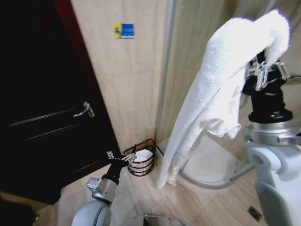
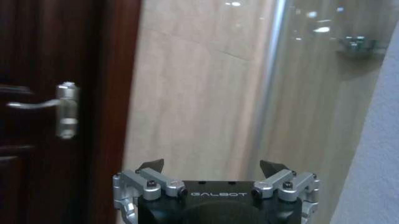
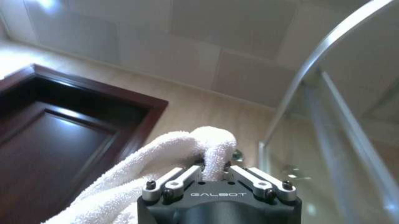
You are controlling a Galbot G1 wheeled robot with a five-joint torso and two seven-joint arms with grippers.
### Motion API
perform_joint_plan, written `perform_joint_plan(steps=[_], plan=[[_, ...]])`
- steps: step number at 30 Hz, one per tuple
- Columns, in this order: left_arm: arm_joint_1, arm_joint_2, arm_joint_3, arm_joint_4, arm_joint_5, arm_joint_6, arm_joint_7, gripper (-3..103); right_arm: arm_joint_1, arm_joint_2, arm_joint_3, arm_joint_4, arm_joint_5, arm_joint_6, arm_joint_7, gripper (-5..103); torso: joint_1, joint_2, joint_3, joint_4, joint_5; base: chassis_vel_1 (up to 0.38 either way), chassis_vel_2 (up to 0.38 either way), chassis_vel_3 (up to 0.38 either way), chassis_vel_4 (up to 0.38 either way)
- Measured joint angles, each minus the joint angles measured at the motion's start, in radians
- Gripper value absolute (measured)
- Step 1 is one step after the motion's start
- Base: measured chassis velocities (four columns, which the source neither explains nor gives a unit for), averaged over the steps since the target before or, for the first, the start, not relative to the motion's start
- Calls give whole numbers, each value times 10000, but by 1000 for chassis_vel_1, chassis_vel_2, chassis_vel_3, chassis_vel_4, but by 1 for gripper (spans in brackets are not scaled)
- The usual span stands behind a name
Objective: Discard the used towel into the hamper.
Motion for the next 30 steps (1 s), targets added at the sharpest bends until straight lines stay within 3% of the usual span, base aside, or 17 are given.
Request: perform_joint_plan(steps=[13,30], plan=[[0,1,0,0,0,0,0,100,2983,-227,-1191,-1709,146,-104,67,7,-149,-325,-177,0,-7,124,122,127,132],[0,0,0,0,0,0,0,100,4858,-284,-1761,-2881,-140,30,33,7,-198,-433,-238,-3,-2,53,53,54,54]])
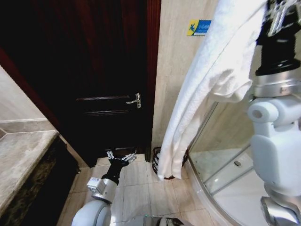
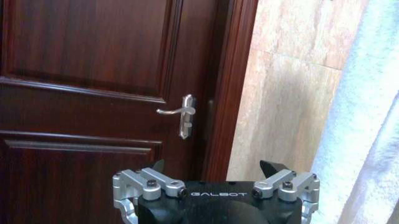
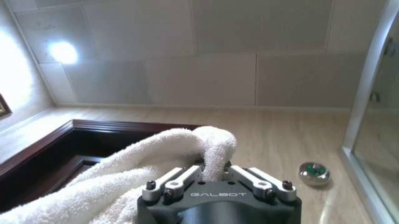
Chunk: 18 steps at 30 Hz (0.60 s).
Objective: Discard the used towel into the hamper.
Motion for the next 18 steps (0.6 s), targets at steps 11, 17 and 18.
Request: perform_joint_plan(steps=[11,17,18], plan=[[0,1,1,0,0,0,0,100,2099,-4,-476,-1282,-451,45,-120,7,13,29,15,2,-2,0,0,0,0],[0,0,0,0,0,0,0,100,2924,181,-760,-1933,-566,61,-171,7,20,35,21,3,-3,0,0,0,0],[0,0,0,0,0,0,0,100,2990,203,-778,-2005,-573,63,-173,7,20,36,22,3,-1,0,0,0,0]])
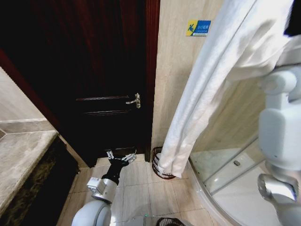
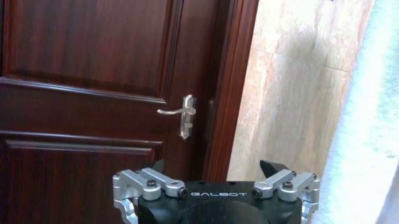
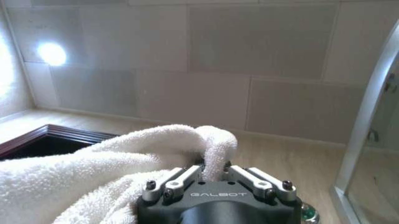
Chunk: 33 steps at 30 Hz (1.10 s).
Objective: Discard the used towel into the hamper.
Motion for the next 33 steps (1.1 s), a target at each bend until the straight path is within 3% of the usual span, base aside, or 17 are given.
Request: perform_joint_plan(steps=[10,16,19,21,33], plan=[[1,0,0,0,0,0,0,100,792,494,-388,-1272,-244,420,-65,7,3,10,5,-2,0,0,0,0,0],[0,0,0,0,0,0,0,100,1333,1169,-964,-2090,-297,1135,282,7,7,15,8,0,-2,0,0,0,0],[0,0,0,0,0,0,0,100,1435,1274,-1033,-2238,-296,1431,331,7,7,16,8,0,-1,0,0,0,0],[0,0,0,1,0,0,0,100,1612,1421,-1126,-2483,-293,2037,370,7,7,17,9,0,0,0,0,0,0],[0,0,0,0,0,0,0,100,1850,1673,-1200,-3112,-573,3090,409,7,9,22,10,0,-3,0,0,0,0]])
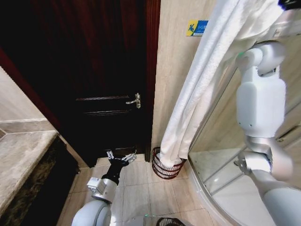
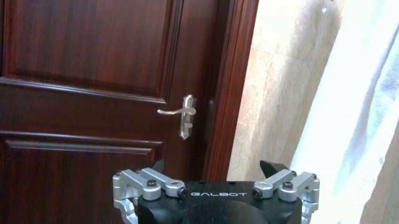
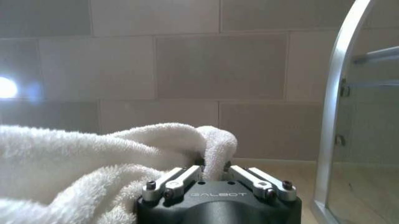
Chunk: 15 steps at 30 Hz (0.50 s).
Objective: Discard the used towel into the hamper.
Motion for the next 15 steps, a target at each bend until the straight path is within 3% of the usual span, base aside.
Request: perform_joint_plan(steps=[15], plan=[[0,0,0,0,0,1,0,100,-2373,-128,605,506,-104,350,-615,7,0,2,2,-2,4,0,0,0,0]])
